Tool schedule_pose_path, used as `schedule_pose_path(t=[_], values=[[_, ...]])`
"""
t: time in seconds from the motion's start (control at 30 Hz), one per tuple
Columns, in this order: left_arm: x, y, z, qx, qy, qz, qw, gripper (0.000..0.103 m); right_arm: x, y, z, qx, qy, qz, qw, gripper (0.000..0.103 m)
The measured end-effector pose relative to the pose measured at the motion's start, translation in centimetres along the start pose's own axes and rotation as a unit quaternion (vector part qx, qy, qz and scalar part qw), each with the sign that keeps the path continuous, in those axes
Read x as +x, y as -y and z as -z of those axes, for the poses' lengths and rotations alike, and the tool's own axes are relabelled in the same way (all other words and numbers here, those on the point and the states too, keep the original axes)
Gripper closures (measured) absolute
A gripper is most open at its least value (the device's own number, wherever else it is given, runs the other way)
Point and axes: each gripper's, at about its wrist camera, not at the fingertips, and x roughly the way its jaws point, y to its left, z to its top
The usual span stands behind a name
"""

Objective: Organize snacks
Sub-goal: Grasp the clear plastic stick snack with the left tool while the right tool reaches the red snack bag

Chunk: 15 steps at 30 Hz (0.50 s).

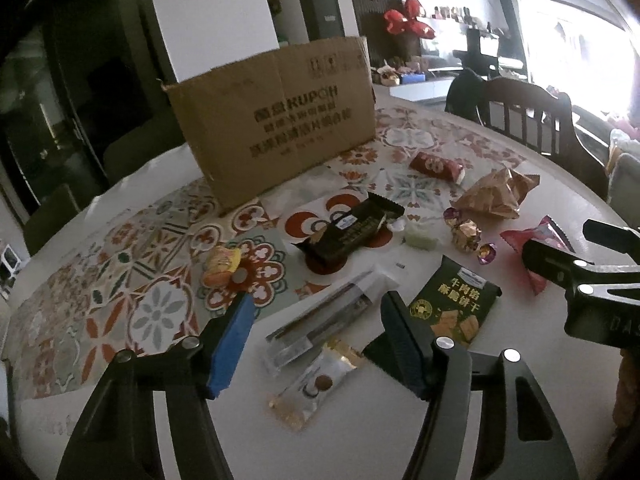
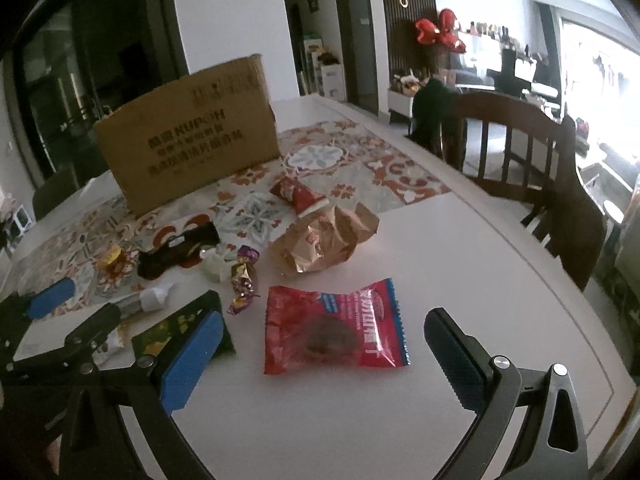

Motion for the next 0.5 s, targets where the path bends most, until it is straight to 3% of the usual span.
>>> schedule_pose_path(t=[0.27, 0.5], values=[[2.3, 0.2, -0.4, -0.002, -0.030, 0.041, 0.9987, 0.040, 1.6, 0.1, -0.1, 0.008, -0.025, -0.001, 1.000, 0.001], [3.5, 0.1, -0.4, -0.008, -0.047, 0.055, 0.9974, 0.040, 2.4, 0.1, 0.0, 0.005, -0.046, 0.000, 0.999, 0.009]])
